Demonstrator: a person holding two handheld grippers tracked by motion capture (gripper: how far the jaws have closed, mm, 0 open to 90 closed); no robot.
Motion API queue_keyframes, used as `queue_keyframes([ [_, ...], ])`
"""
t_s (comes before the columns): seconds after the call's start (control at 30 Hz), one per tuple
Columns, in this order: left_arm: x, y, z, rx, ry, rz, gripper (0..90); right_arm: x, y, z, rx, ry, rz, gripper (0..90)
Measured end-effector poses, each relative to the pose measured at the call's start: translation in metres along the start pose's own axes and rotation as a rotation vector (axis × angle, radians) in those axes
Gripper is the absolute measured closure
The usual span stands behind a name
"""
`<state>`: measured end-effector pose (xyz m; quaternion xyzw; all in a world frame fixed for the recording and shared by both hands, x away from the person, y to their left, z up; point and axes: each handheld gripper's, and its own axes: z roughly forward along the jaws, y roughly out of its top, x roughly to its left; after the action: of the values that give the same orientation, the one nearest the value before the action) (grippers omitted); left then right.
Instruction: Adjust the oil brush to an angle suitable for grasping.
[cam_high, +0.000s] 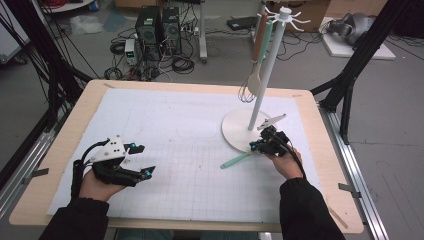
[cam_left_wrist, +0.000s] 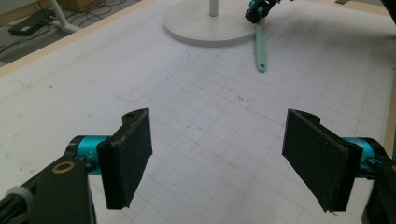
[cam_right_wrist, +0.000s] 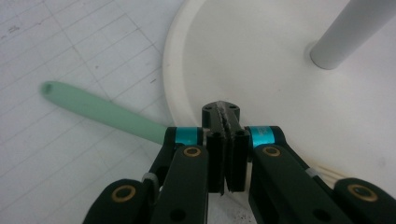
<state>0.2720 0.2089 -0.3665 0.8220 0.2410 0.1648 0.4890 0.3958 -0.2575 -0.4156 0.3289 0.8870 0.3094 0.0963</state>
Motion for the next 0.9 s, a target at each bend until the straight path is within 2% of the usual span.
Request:
queue_keyframes([
  [0.4, 0.000, 0.000, 0.000, -0.001, 0.003, 0.001, 24.3, 0.004, -0.008, -0.005, 0.018, 0.018, 0.001, 89.1],
  [0.77, 0.000, 0.001, 0.000, -0.004, 0.003, 0.000, 24.3, 0.010, -0.012, -0.008, 0.028, 0.029, -0.029, 89.1],
  [0.9, 0.000, 0.000, 0.000, -0.004, 0.001, 0.000, 24.2, 0.013, -0.011, -0.006, 0.028, 0.018, -0.051, 89.1],
])
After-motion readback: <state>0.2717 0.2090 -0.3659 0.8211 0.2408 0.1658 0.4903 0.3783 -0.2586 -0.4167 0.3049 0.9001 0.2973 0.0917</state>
